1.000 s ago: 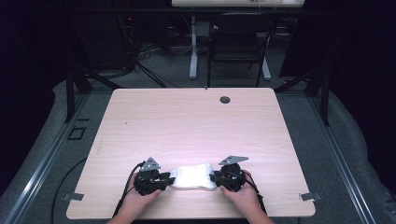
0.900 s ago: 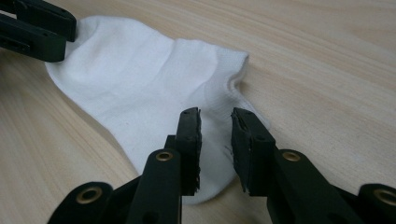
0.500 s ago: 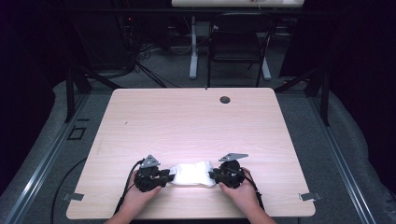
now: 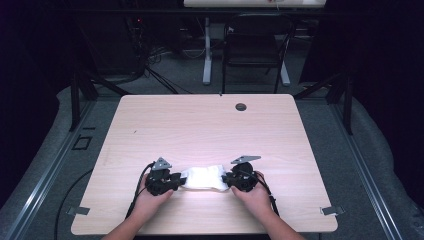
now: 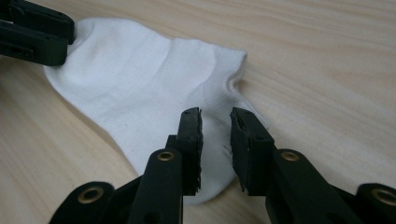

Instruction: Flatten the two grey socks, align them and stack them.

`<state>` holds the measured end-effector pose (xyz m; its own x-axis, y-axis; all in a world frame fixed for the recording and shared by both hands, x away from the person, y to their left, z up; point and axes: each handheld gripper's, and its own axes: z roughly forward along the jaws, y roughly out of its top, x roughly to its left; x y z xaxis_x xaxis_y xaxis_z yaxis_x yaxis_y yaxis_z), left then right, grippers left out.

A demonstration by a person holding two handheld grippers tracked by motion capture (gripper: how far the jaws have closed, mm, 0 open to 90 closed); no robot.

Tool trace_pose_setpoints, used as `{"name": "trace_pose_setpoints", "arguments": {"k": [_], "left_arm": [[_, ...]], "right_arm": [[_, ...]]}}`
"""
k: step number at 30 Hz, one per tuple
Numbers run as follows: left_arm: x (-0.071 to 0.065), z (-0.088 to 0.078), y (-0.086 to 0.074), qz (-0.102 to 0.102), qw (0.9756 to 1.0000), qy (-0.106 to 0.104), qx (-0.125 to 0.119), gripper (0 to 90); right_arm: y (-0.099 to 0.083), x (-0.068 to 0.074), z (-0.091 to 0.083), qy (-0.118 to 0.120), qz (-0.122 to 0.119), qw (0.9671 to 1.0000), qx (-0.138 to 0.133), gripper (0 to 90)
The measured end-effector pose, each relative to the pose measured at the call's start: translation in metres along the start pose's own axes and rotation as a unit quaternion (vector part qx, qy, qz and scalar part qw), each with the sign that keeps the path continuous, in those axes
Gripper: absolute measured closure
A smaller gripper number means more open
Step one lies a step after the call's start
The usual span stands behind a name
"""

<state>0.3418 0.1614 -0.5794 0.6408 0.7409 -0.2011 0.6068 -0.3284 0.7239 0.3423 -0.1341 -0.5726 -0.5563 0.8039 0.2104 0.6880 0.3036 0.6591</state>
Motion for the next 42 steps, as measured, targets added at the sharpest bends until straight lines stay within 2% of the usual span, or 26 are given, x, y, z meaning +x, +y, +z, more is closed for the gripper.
{"name": "trace_pose_setpoints", "arguments": {"k": [3,4,9,10,15,18,22,29,38,42], "left_arm": [[0.004,0.003,0.003,0.003,1.0000,0.006,-0.005,65.0],[0.007,0.005,0.003,-0.004,0.9999,0.003,-0.013,65.0],[0.012,0.007,0.004,-0.014,0.9996,0.001,-0.026,62.0],[0.013,0.007,0.004,-0.019,0.9993,0.006,-0.032,60.9],[0.015,0.006,0.004,-0.024,0.9990,0.008,-0.037,57.2],[0.017,0.002,0.005,-0.034,0.9982,0.008,-0.049,53.7],[0.018,-0.002,0.005,-0.033,0.9982,0.009,-0.050,53.0],[0.019,-0.009,0.006,-0.035,0.9977,0.014,-0.055,52.9],[0.019,-0.025,0.013,-0.040,0.9968,0.024,-0.065,51.4],[0.017,-0.035,0.017,-0.035,0.9967,0.026,-0.068,50.5]], "right_arm": [[0.006,-0.004,0.005,-0.001,0.010,0.9999,-0.005,73.5],[0.007,-0.005,0.007,-0.002,0.011,0.9999,-0.007,73.5],[0.013,-0.008,0.011,-0.010,0.012,0.9998,-0.012,73.2],[0.013,-0.008,0.012,-0.010,0.013,0.9998,-0.014,73.1],[0.015,-0.008,0.012,-0.011,0.013,0.9996,-0.022,70.5],[0.015,-0.008,0.010,-0.009,0.018,0.9994,-0.030,70.1],[0.016,-0.008,0.006,-0.006,0.017,0.9988,-0.045,70.0],[0.017,-0.008,0.001,-0.008,0.014,0.9987,-0.049,69.3],[0.018,-0.006,-0.007,-0.007,0.014,0.9983,-0.056,63.6],[0.023,-0.004,-0.016,-0.010,-0.001,0.9978,-0.065,59.1]]}}
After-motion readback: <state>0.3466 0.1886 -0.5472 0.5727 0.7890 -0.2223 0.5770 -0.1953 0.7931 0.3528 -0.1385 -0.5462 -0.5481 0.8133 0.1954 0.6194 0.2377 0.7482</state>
